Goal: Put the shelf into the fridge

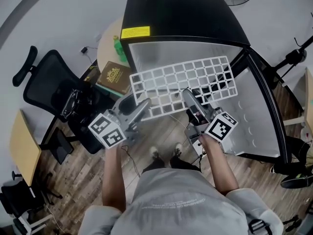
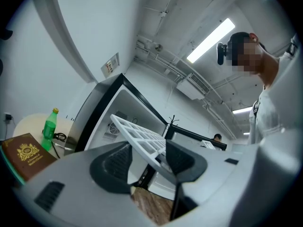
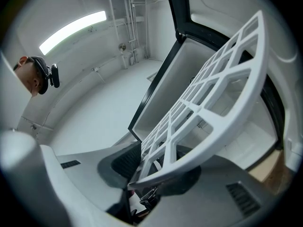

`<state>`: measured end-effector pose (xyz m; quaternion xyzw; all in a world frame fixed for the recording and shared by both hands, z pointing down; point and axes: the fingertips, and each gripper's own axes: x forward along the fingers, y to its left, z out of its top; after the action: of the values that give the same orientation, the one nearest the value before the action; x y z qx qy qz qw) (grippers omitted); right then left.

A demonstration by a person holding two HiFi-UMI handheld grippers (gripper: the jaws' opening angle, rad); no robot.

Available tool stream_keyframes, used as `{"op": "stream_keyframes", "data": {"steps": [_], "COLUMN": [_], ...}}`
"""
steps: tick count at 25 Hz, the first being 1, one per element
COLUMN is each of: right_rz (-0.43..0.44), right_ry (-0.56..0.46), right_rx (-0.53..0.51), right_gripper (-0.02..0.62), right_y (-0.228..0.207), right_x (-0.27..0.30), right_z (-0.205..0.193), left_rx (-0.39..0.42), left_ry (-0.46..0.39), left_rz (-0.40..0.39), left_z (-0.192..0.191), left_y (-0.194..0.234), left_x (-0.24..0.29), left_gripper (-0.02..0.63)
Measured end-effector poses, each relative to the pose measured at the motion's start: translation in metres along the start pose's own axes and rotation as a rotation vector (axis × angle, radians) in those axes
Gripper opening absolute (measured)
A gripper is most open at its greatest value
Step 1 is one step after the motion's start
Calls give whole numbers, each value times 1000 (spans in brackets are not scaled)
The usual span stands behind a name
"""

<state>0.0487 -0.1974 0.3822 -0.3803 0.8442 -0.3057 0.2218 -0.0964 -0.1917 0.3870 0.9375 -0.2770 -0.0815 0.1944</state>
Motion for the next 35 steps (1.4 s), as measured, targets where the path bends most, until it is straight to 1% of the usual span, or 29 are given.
{"op": "stream_keyframes", "data": {"steps": [5, 11, 17, 25, 35], "right_rz": [-17, -35, -65, -82, -106], "right_ry": [-4, -23, -35, -54, -48], "right_rx": [12, 50, 65, 81, 93], "right_gripper": [110, 110, 110, 110, 110], "right_y": [-9, -20, -30, -34, -39], "right_x": [3, 5, 6, 12, 22], "right_z": [-2, -3, -5, -2, 1], "left_rx": [7, 10, -11, -45, -87], "left_ry": [28, 52, 76, 56, 49], "left_rz": [12, 9, 1, 6, 55], "left_z": [-4, -4, -8, -2, 2], "left_y": [8, 17, 26, 35, 53], "left_x": [6, 15, 22, 33, 45], "left_gripper": [206, 207, 206, 206, 206]}}
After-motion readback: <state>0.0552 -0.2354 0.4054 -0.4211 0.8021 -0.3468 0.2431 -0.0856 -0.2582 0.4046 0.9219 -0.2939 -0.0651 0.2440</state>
